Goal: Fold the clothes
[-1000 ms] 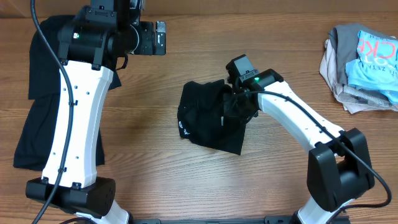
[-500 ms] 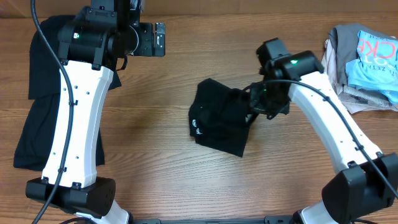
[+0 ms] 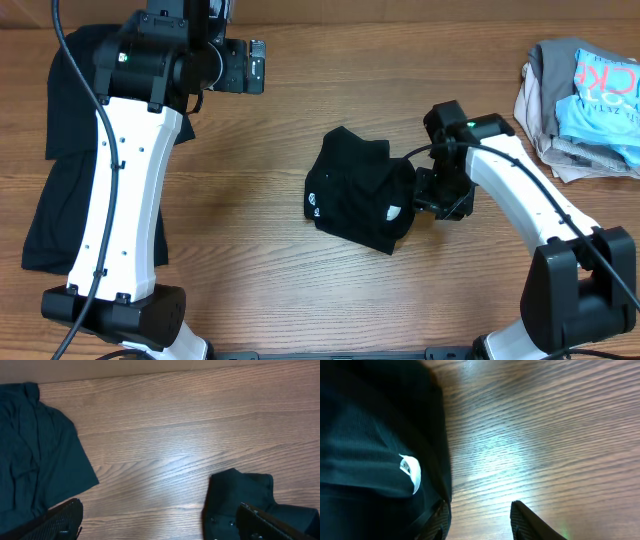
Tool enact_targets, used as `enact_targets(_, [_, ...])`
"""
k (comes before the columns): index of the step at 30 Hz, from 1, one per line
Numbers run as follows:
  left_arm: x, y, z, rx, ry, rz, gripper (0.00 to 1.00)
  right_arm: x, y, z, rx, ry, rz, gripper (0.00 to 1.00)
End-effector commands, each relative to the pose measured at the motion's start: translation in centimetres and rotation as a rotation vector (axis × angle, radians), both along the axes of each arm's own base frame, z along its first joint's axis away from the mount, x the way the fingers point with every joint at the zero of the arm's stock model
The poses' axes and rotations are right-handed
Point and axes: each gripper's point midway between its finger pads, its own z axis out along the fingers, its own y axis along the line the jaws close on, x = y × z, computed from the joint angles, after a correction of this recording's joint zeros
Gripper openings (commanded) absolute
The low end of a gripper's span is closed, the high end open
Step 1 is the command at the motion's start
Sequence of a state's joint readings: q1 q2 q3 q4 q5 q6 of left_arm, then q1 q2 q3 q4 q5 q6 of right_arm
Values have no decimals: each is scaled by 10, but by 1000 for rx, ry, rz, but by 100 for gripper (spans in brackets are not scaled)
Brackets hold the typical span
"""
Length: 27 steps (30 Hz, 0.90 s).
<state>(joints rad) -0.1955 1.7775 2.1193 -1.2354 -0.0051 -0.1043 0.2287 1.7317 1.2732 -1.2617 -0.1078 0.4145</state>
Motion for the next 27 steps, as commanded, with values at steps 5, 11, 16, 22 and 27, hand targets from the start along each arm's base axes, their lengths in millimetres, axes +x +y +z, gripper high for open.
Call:
enact_targets(5, [-2,6,2,20,-5,3,100,43,18,57,74,-190,67,45])
enact_targets(11, [-2,5,-1,22,5,2,100,69,31,54,93,-292,122,57])
enact_targets(16, [-1,5,-6,25,21,2,100,78,38,39,132,-286,16,70])
enact_targets(22, [2,5,-17,31,51,2,100,84,65,43,278,-257,-117,82])
enact_targets(27, [3,4,-22,33,64,2,100,79,77,48,348,-205,-197,82])
